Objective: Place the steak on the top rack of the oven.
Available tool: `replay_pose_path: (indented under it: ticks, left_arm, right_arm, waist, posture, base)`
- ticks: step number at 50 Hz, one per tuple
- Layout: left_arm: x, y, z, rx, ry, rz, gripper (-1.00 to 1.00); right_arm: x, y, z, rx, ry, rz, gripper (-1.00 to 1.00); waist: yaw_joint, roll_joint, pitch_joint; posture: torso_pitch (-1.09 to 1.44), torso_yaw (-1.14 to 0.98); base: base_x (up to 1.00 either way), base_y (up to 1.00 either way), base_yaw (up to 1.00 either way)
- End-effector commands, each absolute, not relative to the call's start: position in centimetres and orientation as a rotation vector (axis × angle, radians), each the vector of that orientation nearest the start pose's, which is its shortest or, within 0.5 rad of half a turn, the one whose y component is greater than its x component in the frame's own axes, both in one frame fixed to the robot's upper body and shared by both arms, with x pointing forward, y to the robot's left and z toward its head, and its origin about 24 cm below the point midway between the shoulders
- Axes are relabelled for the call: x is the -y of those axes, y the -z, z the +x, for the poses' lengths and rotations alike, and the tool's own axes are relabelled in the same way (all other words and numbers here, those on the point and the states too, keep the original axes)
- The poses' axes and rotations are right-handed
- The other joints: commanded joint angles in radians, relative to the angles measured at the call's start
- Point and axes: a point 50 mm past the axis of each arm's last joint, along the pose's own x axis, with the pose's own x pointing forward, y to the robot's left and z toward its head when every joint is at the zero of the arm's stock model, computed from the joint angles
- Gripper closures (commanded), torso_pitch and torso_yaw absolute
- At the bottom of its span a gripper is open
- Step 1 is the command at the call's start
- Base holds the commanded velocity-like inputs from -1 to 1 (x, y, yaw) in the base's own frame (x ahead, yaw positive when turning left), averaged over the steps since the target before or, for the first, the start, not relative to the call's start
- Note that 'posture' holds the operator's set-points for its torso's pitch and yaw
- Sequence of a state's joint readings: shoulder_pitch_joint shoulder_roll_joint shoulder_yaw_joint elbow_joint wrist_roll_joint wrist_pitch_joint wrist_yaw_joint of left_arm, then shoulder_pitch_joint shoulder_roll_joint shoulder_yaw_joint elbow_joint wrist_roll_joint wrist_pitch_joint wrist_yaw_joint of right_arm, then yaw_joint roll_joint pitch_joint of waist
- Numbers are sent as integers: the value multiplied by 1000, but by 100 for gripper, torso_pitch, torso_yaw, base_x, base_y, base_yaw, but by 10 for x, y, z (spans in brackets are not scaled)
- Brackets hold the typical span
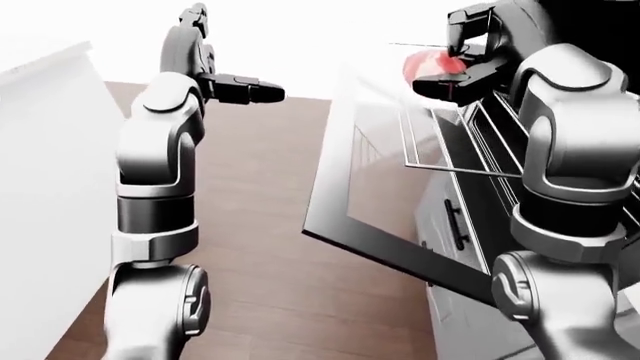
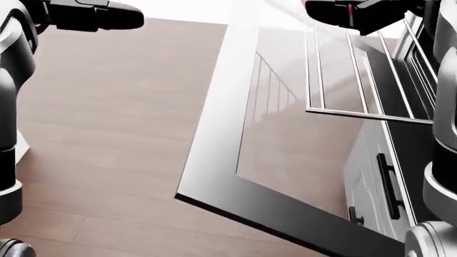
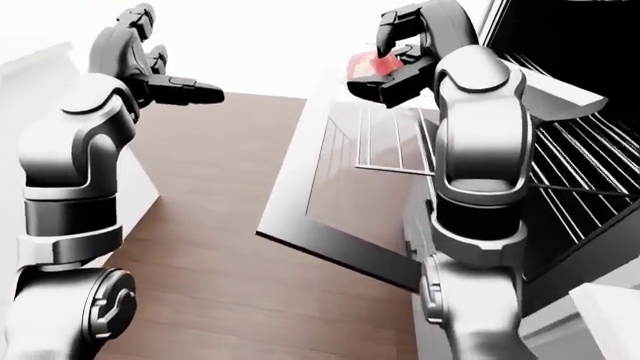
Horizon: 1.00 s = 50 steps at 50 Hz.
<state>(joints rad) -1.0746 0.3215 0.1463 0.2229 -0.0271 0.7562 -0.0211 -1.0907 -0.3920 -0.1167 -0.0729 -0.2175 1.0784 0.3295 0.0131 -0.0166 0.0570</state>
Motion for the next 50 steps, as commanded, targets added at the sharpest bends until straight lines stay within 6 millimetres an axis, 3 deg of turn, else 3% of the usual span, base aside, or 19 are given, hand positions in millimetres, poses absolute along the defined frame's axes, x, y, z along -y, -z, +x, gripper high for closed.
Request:
replay_pose_path:
  ticks: [1,2,3,10,12,15,16,17,28,29,33,35,39,40,41,42,43,46,50]
  left_arm:
    - [-169,-301,373,179,-39,161,-100]
    - [-169,-302,374,180,-39,161,-100]
    - [-169,-302,374,180,-39,162,-100]
    - [-169,-300,373,179,-38,161,-100]
    - [-169,-301,373,179,-39,161,-100]
    - [-169,-302,371,182,-41,160,-100]
    - [-169,-302,371,181,-42,160,-100]
    - [-169,-302,371,181,-41,160,-100]
    - [-168,-306,372,186,-41,157,-100]
    - [-168,-308,372,188,-41,161,-100]
    - [-169,-310,374,192,-43,159,-100]
    - [-169,-309,375,190,-44,159,-100]
    - [-168,-311,376,193,-41,160,-100]
    - [-169,-313,376,194,-43,160,-100]
    - [-169,-312,376,194,-43,159,-100]
    - [-170,-312,376,194,-43,161,-100]
    - [-170,-312,376,194,-44,160,-100]
    - [-171,-312,376,193,-46,161,-100]
    - [-172,-314,375,196,-47,161,-100]
  right_arm:
    - [187,-332,333,141,48,-345,98]
    - [187,-333,333,141,49,-345,98]
    - [188,-333,333,140,50,-345,98]
    - [190,-333,332,139,58,-348,97]
    - [190,-333,332,138,56,-354,100]
    - [191,-334,331,133,60,-354,100]
    - [191,-335,330,129,63,-357,100]
    - [191,-335,330,128,63,-356,100]
    - [198,-346,327,124,78,-379,100]
    - [198,-345,327,124,79,-389,100]
    - [197,-354,329,128,82,-387,100]
    - [197,-355,332,126,83,-390,100]
    - [199,-357,334,123,90,-396,100]
    - [199,-358,334,124,93,-394,100]
    - [199,-358,335,123,94,-394,100]
    - [200,-359,336,122,96,-396,100]
    - [200,-361,338,123,99,-396,100]
    - [200,-365,340,123,102,-399,100]
    - [203,-373,341,127,116,-399,100]
  waist:
    - [-7,-13,-28]
    - [0,-33,-59]
    - [-9,17,-49]
    - [-18,35,-49]
    - [-28,31,-14]
    - [-28,85,-35]
    - [-16,62,-46]
    - [-23,93,-46]
    - [-2,75,-45]
    - [-1,83,-23]
    - [16,-98,-11]
    - [13,-25,-21]
    - [16,97,15]
    - [2,79,-3]
    - [-2,30,-33]
    - [10,-22,-28]
    - [8,-43,-10]
    - [14,-53,-46]
    - [-12,49,5]
  posture:
    - [0,0]
    - [0,0]
    - [0,0]
    - [0,0]
    - [0,0]
    - [0,0]
    - [0,0]
    - [0,0]
    - [0,0]
    - [0,0]
    - [0,0]
    - [0,0]
    - [0,0]
    - [0,0]
    - [0,0]
    - [0,0]
    - [0,0]
    - [0,0]
    - [0,0]
  base:
    - [0,0,0]
    - [0,-13,0]
    - [0,-24,0]
    - [2,-33,0]
    - [0,0,0]
    - [0,-8,0]
    - [0,-68,0]
    - [0,-84,0]
    - [0,-94,0]
    - [0,0,0]
    - [0,0,0]
    - [0,-68,0]
    - [0,-97,0]
    - [0,-22,0]
    - [0,-10,0]
    - [0,-2,0]
    - [0,0,0]
    - [0,-26,0]
    - [0,-93,0]
